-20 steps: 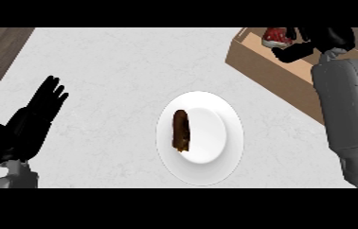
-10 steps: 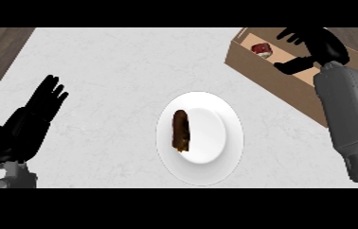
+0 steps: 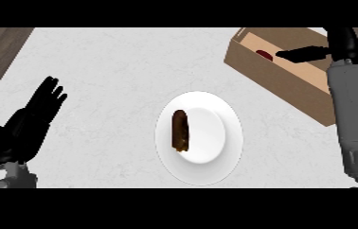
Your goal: Pick the cupcake from the plate and place it in the cardboard box
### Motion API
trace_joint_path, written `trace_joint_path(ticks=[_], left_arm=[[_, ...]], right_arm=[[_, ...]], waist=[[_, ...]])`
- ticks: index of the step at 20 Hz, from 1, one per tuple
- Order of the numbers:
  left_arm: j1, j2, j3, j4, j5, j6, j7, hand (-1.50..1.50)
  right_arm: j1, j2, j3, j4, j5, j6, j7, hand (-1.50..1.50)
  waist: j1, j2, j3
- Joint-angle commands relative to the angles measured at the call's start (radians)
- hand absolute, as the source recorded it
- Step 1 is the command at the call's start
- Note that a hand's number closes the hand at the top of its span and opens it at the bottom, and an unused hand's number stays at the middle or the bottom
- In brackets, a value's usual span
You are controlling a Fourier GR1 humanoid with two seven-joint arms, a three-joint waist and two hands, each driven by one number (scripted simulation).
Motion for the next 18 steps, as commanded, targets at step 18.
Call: trace_joint_path(ticks=[18], left_arm=[[0.008,-0.033,-0.016,-0.026,-0.021,0.019,-0.012,0.00]], right_arm=[[0.015,-0.468,-0.212,0.359,-0.325,0.294,-0.232,-1.50]], waist=[[0.021,0.008,0.002]])
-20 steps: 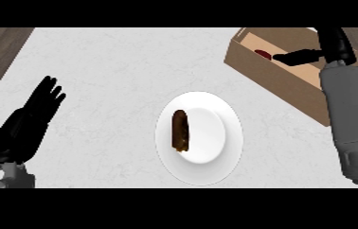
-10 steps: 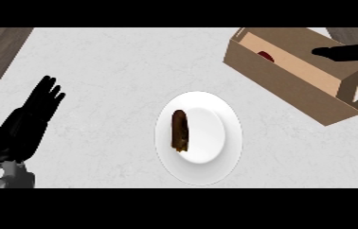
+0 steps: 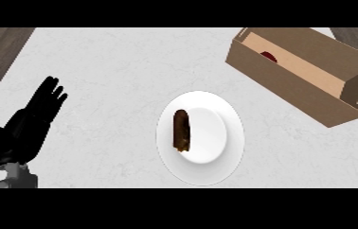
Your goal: Pick the cupcake from the plate and place it in the cardboard box
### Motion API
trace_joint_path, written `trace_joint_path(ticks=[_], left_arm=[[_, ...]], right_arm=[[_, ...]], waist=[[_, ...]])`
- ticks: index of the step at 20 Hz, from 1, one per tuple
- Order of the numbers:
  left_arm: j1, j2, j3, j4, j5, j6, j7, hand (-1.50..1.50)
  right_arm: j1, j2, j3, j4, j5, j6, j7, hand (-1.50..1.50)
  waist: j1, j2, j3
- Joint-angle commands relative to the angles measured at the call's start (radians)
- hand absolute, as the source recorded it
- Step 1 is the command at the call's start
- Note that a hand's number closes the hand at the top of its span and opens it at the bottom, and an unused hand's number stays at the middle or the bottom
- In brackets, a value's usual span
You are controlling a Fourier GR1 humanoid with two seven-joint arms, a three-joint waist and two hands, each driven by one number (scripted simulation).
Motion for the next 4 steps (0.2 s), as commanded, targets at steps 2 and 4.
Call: trace_joint_path(ticks=[2,4], left_arm=[[-0.008,-0.007,-0.010,0.014,-0.005,-0.009,-0.020,0.00],[0.024,-0.003,-0.003,0.000,-0.002,-0.019,-0.019,0.00]], right_arm=[[0.030,-0.135,-0.005,0.122,-0.019,0.080,-0.122,-1.50],[0.011,-0.096,0.036,0.114,-0.017,0.037,-0.111,-1.50]], waist=[[0.006,0.004,0.000],[0.002,-0.001,0.000]])
